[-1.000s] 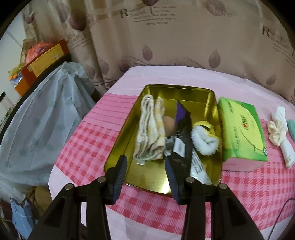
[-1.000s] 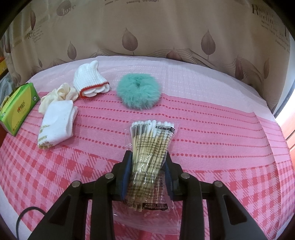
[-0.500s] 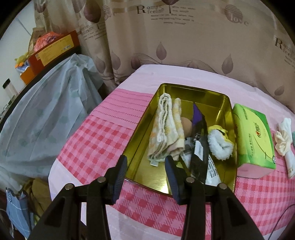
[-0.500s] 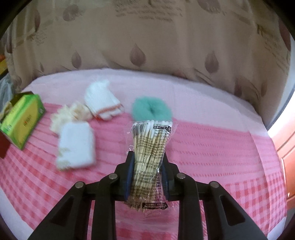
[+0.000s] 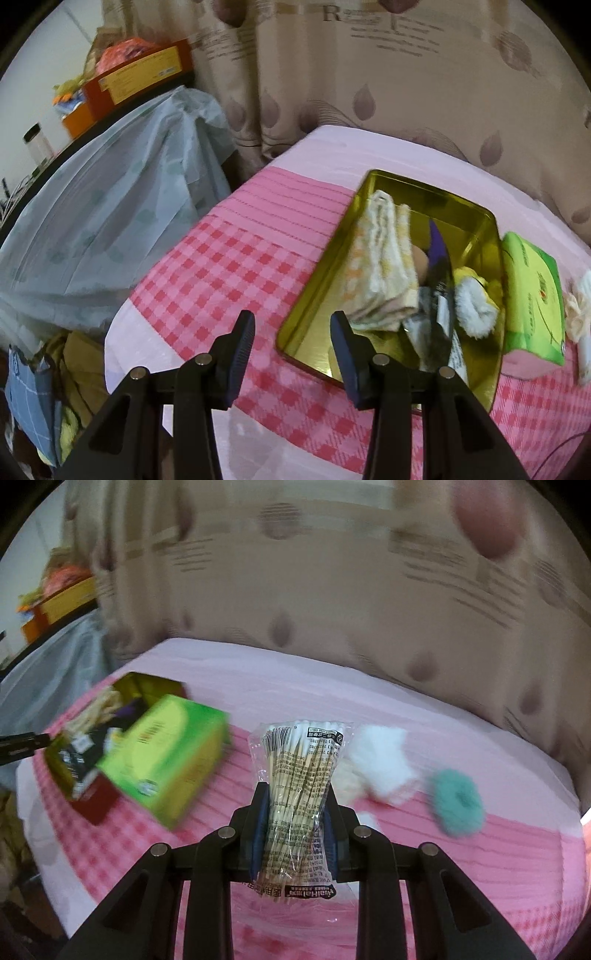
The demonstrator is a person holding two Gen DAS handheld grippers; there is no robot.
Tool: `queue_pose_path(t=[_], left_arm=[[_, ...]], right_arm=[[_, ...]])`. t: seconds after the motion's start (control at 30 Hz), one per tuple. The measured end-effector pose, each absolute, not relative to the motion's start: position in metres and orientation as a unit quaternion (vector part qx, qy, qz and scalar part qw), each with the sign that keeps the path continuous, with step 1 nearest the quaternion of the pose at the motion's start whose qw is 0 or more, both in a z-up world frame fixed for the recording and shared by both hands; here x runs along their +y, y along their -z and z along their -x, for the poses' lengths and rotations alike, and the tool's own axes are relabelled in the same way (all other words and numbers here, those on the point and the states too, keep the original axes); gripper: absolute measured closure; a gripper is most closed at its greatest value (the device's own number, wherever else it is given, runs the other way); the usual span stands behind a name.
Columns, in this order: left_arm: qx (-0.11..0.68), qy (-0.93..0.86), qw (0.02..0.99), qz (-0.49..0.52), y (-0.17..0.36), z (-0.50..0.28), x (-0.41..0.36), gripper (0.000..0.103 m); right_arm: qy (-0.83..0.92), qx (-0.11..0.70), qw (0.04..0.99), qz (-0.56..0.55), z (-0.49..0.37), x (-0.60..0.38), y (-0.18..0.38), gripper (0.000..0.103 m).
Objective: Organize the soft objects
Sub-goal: 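Carry the cotton-swab packet into the gold tin and open the right gripper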
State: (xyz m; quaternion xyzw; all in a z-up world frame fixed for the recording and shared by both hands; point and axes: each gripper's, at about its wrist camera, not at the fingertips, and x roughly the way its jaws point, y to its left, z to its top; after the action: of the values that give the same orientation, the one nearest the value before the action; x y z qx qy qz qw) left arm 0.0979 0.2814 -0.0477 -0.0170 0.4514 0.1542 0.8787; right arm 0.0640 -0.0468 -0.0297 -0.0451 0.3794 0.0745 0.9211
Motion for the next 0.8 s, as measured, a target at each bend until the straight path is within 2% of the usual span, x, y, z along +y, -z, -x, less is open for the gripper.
queue_pose_path(t=[0.47, 0.8], left_arm=[[0.448, -0.217, 0.865, 0.071, 0.046, -0.094, 0.327, 0.06], [0.453, -0.219, 0.859, 0.096, 0.051, -0.096, 0.338, 0.06]], right_arm=[[-0.216, 0.384, 0.895, 0.069, -0.105, 0.107, 0.028, 0.079], [-0.241, 0.411, 0.876, 0.08, -0.139, 0.166, 0.053, 0.079]])
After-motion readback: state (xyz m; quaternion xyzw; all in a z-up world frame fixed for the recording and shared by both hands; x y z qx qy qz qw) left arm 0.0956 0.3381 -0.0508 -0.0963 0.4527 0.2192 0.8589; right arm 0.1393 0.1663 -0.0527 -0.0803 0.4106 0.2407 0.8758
